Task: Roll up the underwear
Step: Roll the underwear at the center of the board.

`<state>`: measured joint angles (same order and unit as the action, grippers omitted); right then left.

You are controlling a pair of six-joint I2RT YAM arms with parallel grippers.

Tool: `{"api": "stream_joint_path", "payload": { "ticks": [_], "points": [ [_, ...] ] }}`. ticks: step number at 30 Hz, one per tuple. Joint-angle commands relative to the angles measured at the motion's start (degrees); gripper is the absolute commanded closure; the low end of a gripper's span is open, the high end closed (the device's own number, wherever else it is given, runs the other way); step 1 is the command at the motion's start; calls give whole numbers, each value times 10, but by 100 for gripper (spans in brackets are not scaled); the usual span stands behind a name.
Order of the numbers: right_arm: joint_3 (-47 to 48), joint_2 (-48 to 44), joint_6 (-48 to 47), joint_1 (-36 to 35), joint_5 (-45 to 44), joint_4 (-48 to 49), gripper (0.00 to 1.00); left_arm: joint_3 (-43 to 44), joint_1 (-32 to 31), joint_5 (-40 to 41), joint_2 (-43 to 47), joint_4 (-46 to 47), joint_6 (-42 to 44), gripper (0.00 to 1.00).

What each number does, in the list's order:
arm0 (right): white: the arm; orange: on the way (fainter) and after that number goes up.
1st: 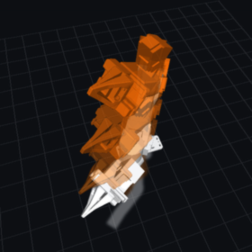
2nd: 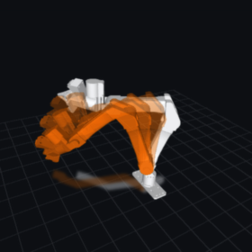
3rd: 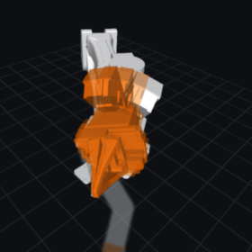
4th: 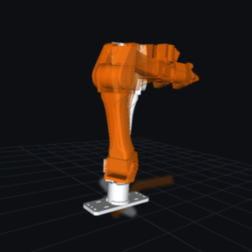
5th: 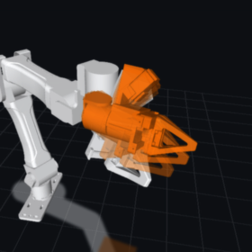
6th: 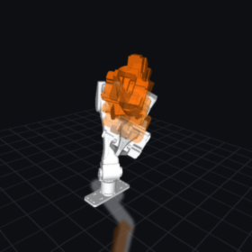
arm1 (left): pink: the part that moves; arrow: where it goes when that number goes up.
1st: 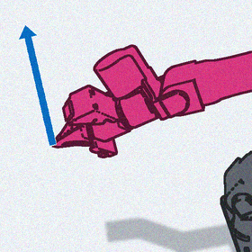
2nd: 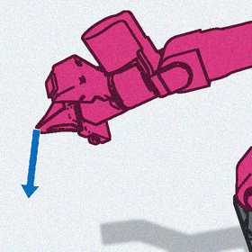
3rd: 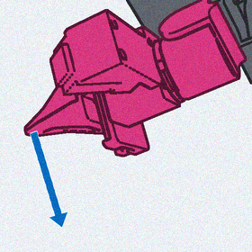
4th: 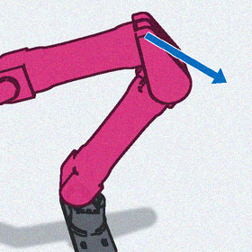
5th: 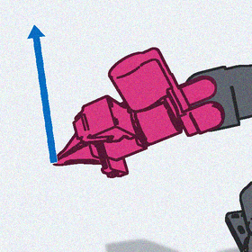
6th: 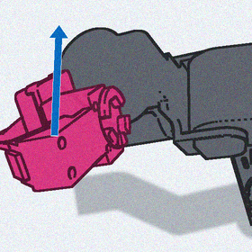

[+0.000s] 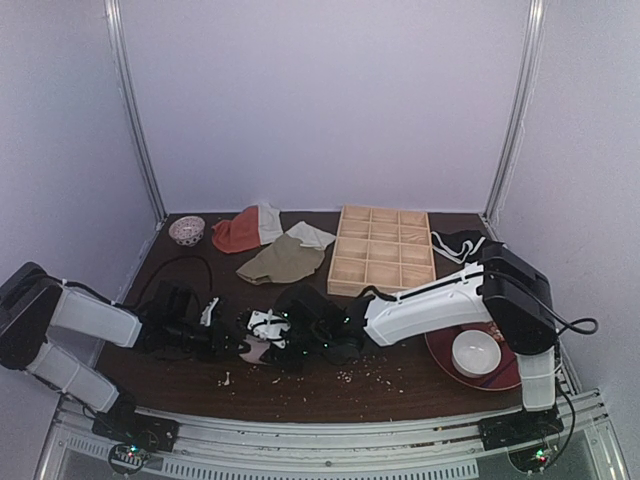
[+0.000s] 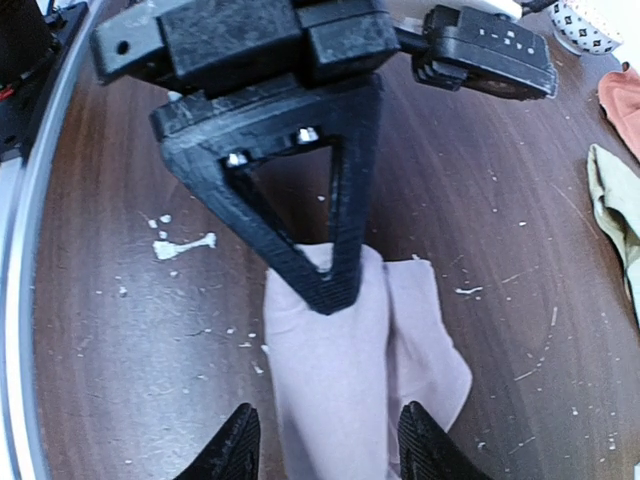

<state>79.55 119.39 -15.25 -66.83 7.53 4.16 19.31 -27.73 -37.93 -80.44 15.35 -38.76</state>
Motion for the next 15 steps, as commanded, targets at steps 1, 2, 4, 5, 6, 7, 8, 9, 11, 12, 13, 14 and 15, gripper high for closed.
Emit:
{"api": "stream_joint_path", "payload": {
  "ticks": [1, 2, 4, 5, 6, 7, 8, 9, 11, 12, 13, 14, 15],
  "points": [
    [8, 20, -27, 3, -28, 10, 53, 5, -2, -3, 6, 12, 1, 100],
    [9, 23, -31, 3, -25, 6, 53, 5, -3, -3, 6, 12, 1, 100],
    [10, 26, -34, 2, -21, 3, 53, 5, -3, -3, 7, 11, 1, 100],
    [9, 27, -35, 2, -17, 3, 53, 5, -3, -3, 8, 10, 1, 100],
    [8, 28, -37, 1, -15, 4, 53, 5, -3, -3, 8, 10, 1, 100],
    [6, 29, -37, 0, -12, 4, 53, 4, -3, -3, 7, 10, 1, 100],
    [5, 31, -39, -2, -12, 3, 53, 3, -3, -3, 7, 10, 0, 100],
    [5, 33, -41, -4, -14, 2, 53, 3, -3, -3, 7, 11, 1, 100],
    [4, 38, -45, -7, -19, 2, 53, 3, -3, -3, 6, 11, 0, 100],
    [4, 40, -46, -8, -21, 2, 54, 3, -3, -3, 7, 11, 0, 100],
    [5, 42, -48, -9, -21, 2, 55, 3, -3, -2, 7, 11, -1, 100],
    [4, 43, -51, -9, -22, 2, 56, 3, -3, -2, 7, 10, -1, 100],
    [4, 45, -53, -9, -23, 3, 57, 3, -3, -3, 8, 10, -1, 100]
  ]
}}
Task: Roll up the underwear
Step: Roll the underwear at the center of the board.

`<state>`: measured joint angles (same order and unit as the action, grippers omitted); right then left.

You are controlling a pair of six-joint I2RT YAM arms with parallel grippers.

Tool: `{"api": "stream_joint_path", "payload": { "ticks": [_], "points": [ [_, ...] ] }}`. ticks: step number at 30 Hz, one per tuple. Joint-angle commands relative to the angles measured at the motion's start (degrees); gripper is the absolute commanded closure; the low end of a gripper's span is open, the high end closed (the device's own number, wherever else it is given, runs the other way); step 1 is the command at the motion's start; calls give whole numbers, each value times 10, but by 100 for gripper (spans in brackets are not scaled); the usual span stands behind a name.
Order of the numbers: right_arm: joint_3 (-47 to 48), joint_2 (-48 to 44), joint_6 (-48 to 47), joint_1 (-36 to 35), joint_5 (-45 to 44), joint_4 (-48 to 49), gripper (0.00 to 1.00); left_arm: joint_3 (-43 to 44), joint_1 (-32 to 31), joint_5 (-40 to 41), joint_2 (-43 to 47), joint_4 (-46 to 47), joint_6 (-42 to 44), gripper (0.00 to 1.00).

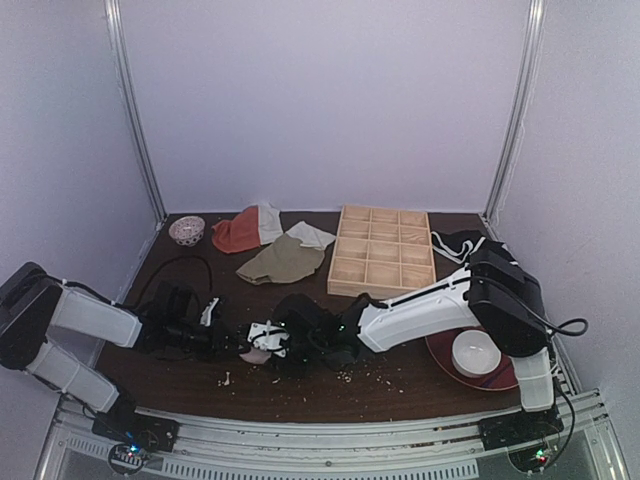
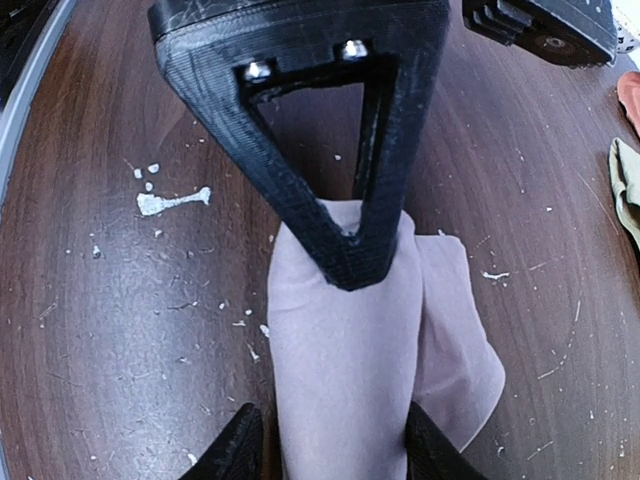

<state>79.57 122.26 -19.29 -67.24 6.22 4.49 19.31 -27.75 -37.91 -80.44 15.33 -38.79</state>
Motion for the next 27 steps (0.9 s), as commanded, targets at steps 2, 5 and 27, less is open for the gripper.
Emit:
{"api": "stream_joint_path", "payload": {
  "ticks": [2, 5, 27],
  "points": [
    [6, 21, -18, -7, -11, -2, 58, 3, -3, -3, 7, 10, -1, 100],
    [8, 28, -26, -12, -22, -8, 67, 2, -2, -3, 8, 11, -2, 100],
    [22, 35, 88, 40, 135, -43, 100, 14, 21, 22, 71, -58, -16, 63]
  ]
}}
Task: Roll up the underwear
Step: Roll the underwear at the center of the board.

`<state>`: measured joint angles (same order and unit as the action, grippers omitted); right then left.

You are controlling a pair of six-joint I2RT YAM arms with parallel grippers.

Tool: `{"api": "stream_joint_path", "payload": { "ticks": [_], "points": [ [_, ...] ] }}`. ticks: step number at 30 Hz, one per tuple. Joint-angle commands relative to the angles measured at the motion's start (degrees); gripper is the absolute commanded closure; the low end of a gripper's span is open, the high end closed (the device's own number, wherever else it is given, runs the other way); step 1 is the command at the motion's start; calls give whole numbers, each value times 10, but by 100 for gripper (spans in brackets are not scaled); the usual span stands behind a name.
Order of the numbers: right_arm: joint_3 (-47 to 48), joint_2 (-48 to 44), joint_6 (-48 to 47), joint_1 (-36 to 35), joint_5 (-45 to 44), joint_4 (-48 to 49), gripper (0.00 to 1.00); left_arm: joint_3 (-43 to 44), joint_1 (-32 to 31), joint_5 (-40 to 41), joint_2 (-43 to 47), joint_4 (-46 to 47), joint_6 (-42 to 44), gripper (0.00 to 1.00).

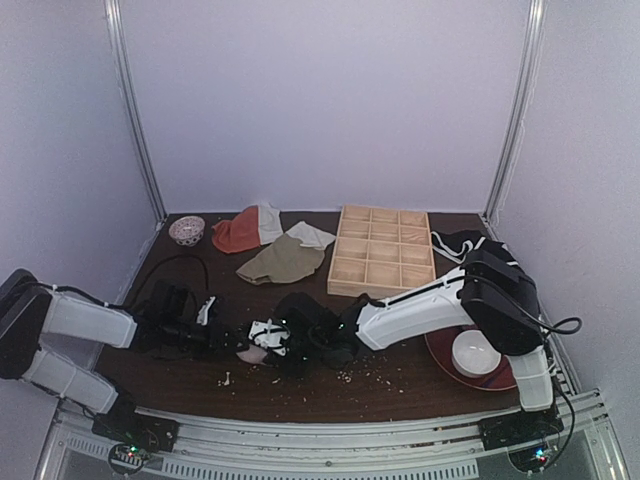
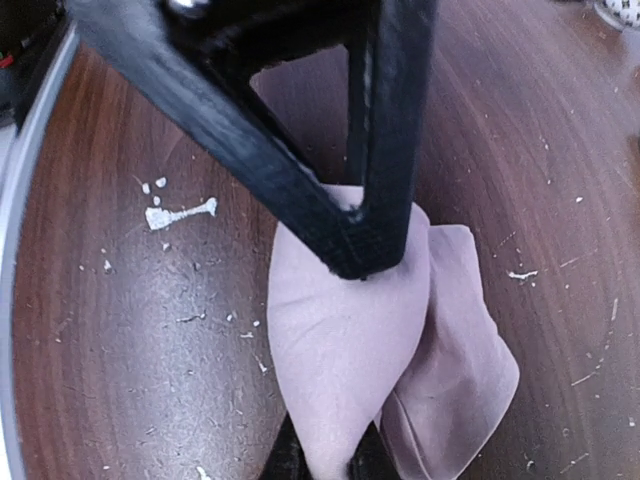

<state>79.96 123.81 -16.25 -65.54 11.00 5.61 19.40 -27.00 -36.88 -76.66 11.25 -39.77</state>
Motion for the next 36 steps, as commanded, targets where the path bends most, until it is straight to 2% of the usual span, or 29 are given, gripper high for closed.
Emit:
{"api": "stream_joint_path", "payload": {
  "ticks": [1, 6, 12, 23, 32, 36],
  "points": [
    [25, 22, 65, 28, 108, -63, 100, 13, 15, 15, 41, -21, -8, 62],
    [41, 38, 117, 54, 188, -70, 100, 13, 20, 26, 67, -34, -17, 60],
    [78, 71, 158, 69, 245, -108, 100, 10, 22, 29, 77, -34, -22, 60],
    [115, 127, 294, 115, 367, -114, 100, -7, 22, 36, 93, -32, -29, 60],
    [111, 147, 393, 134, 412, -86, 100, -11, 22, 46, 101, -40, -29, 60],
    [110, 146, 400, 134, 417, -92, 100, -8, 21, 35, 79, -34, -14, 59]
  ]
}}
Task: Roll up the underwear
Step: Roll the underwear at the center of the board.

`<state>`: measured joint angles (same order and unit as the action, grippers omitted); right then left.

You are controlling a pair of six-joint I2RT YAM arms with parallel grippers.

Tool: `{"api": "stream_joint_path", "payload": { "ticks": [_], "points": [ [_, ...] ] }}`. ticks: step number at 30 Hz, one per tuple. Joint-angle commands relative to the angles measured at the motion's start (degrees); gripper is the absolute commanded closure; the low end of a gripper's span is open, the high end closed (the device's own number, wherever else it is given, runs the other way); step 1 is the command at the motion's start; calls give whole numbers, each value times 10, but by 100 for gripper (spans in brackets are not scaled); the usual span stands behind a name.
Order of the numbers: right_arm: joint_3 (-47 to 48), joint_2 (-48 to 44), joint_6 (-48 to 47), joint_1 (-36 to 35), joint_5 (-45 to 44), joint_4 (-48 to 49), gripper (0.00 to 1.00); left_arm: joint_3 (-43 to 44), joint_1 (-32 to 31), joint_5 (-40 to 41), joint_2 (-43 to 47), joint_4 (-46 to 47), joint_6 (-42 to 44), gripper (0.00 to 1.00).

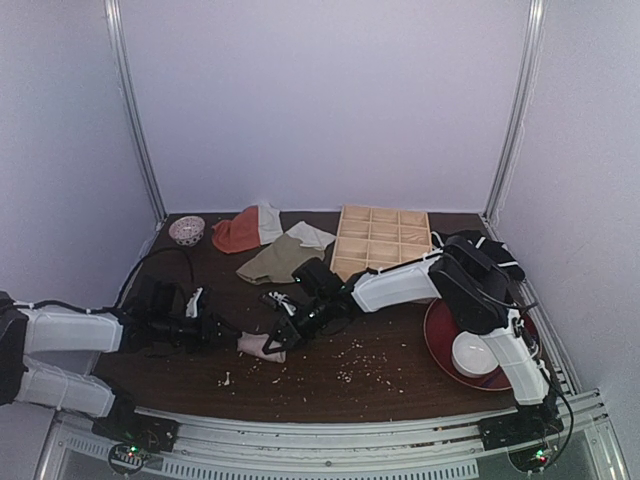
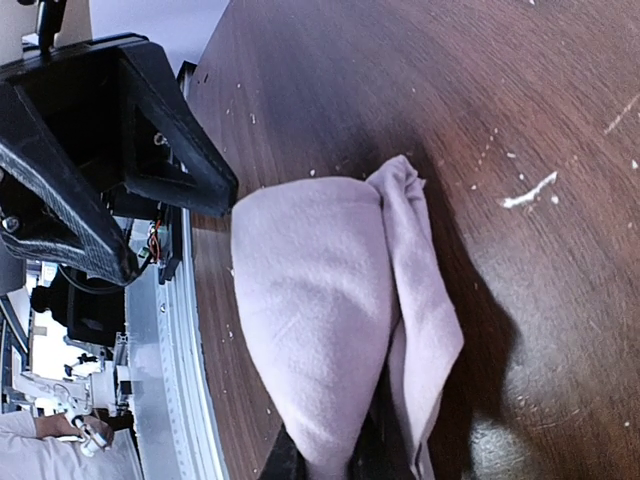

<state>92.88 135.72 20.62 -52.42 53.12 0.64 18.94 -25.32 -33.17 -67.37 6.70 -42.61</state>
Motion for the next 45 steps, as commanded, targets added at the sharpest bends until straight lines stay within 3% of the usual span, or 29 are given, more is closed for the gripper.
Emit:
{"api": "stream_joint_path", "payload": {
  "ticks": [1, 16, 26, 28, 34, 41, 45],
  "points": [
    [-19, 28, 28, 3, -2, -45, 100, -4, 4, -7, -21, 20, 17, 59],
    [7, 35, -5, 3, 15, -108, 100, -2, 5, -56, -144, 151, 39, 56],
    [39, 48, -30, 3, 14, -151, 100, 18, 4, -66, -172, 139, 60, 57],
    [43, 49, -33, 3, 11, -156, 100, 31, 5, -68, -178, 140, 60, 62],
    [49, 48, -44, 3, 0, -167, 100, 36, 5, -71, -189, 140, 59, 99],
    [36, 20, -78, 2, -42, -165, 80, 37, 4, -66, -190, 129, 61, 100],
    [2, -23, -93, 2, -92, -135, 76, 38, 4, -68, -191, 128, 62, 100]
  ]
}}
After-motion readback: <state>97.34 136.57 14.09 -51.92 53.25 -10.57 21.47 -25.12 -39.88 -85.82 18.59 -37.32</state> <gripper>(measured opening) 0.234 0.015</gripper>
